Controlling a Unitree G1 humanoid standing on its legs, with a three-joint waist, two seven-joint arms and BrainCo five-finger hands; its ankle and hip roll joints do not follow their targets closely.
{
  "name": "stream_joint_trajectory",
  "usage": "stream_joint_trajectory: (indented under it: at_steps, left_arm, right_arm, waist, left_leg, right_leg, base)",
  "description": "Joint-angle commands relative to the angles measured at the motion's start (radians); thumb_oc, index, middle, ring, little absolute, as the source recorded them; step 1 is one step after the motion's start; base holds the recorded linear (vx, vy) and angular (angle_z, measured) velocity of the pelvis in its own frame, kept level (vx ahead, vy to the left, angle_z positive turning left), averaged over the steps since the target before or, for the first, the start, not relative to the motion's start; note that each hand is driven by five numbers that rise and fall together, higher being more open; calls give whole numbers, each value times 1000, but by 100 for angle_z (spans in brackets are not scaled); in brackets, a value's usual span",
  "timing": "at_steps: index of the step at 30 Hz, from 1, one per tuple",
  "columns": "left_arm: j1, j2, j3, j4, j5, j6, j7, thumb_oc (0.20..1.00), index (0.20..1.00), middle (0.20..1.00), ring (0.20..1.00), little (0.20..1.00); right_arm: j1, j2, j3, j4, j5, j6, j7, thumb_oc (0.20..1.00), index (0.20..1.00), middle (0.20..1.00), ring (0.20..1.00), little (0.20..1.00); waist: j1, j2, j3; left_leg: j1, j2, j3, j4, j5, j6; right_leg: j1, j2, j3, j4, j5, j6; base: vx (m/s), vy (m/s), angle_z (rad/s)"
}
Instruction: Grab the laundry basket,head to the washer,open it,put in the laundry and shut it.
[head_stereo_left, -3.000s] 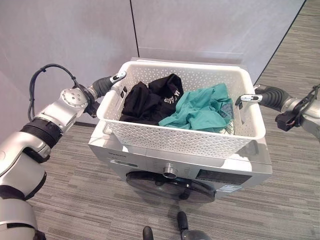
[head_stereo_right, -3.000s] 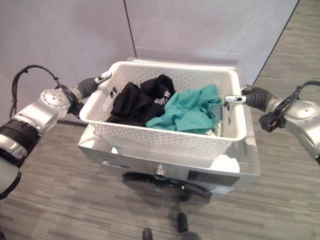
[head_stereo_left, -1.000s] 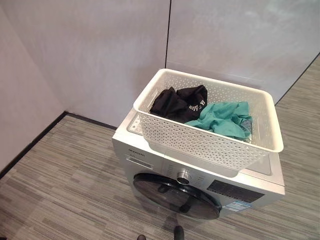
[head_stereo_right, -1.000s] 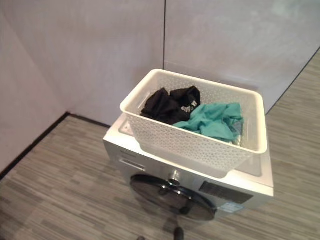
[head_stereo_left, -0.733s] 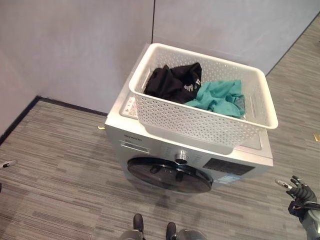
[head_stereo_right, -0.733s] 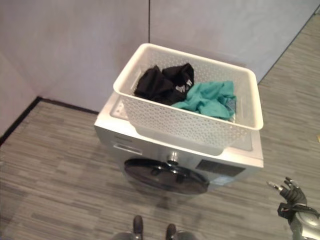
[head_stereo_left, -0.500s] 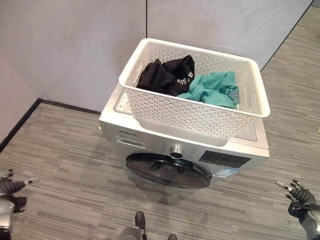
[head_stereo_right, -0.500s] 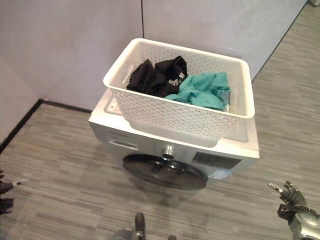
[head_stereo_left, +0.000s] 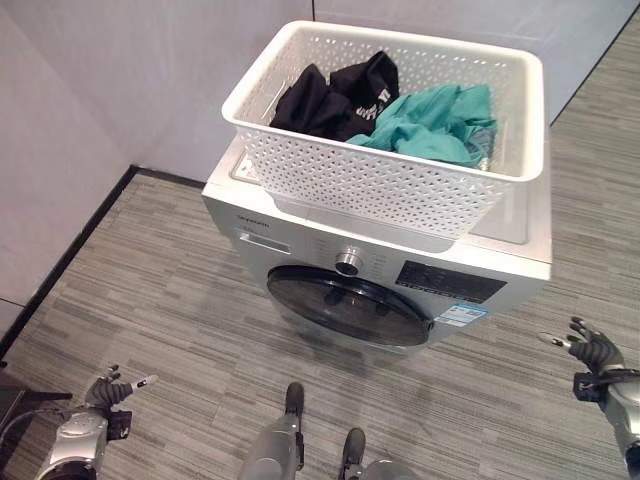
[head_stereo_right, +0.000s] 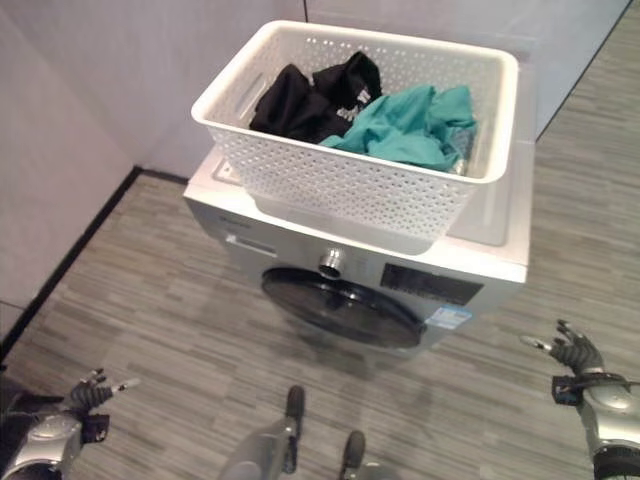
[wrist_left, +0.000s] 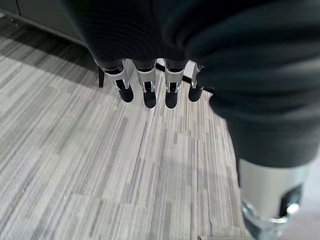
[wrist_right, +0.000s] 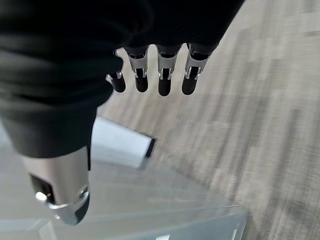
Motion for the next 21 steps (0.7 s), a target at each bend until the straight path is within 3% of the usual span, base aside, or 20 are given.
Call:
stream_joint_trajectory:
  at_steps: [1,2,4,6,11,13,21]
  left_arm:
    - [-15,-35,-12,32,-7,-25,9,1000,1000,1000,1000,1000]
    - [-12,-45,-22,49,2,-27,-1,1000,1000,1000,1000,1000]
    - [24,-68,-48,62,14,-34,-16,1000,1000,1000,1000,1000]
    - [41,-74,-51,86,13,-36,-23,1000,1000,1000,1000,1000]
    - [74,-95,-46,162,67,-46,-33,1000,1000,1000,1000,1000]
    - [85,-112,-29,215,84,-51,-13,1000,1000,1000,1000,1000]
    - [85,-160,-70,305,243,-43,56,1000,1000,1000,1000,1000]
  right_arm:
    - [61,-5,-43,-28,-91,-18,-37,1000,1000,1000,1000,1000]
    - [99,-2,-51,-54,-120,-20,-28,1000,1000,1000,1000,1000]
    - [126,9,-22,-75,-161,-26,-17,1000,1000,1000,1000,1000]
    - [131,6,2,-69,-166,-27,2,1000,1000,1000,1000,1000]
    - [126,18,38,-92,-192,-35,13,1000,1000,1000,1000,1000]
    - [94,67,74,-84,-199,-42,-4,1000,1000,1000,1000,1000]
    - [46,95,135,-61,-284,-65,-80,1000,1000,1000,1000,1000]
  waist:
    - [-47,19,-79]
    - [-63,26,-85]
    - [-62,54,-100]
    - [-60,58,-104]
    - [-57,62,-118]
    - [-53,64,-123]
    - [-37,45,-124]
  left_leg:
    - [63,90,56,-45,-28,33]
    - [93,121,83,-63,-14,20]
    - [131,103,-16,-149,-4,4]
    - [149,85,-31,-177,-18,4]
    - [153,53,-10,-186,-53,18]
    - [158,34,12,-186,-78,29]
    - [143,8,19,-186,-90,43]
  right_leg:
    - [-61,2,54,-2,46,132]
    - [-57,-1,35,0,43,131]
    - [-51,7,35,-2,42,134]
    - [-43,3,37,-1,44,139]
    - [-61,-28,38,-2,74,167]
    - [-81,-49,56,-2,103,186]
    - [-108,-89,58,-2,142,214]
  base:
    - [-19,117,47]
    - [5,204,71]
    - [8,180,65]
    - [-6,167,-3]
    - [-53,250,10]
    - [-67,231,-20]
    - [-48,85,-13]
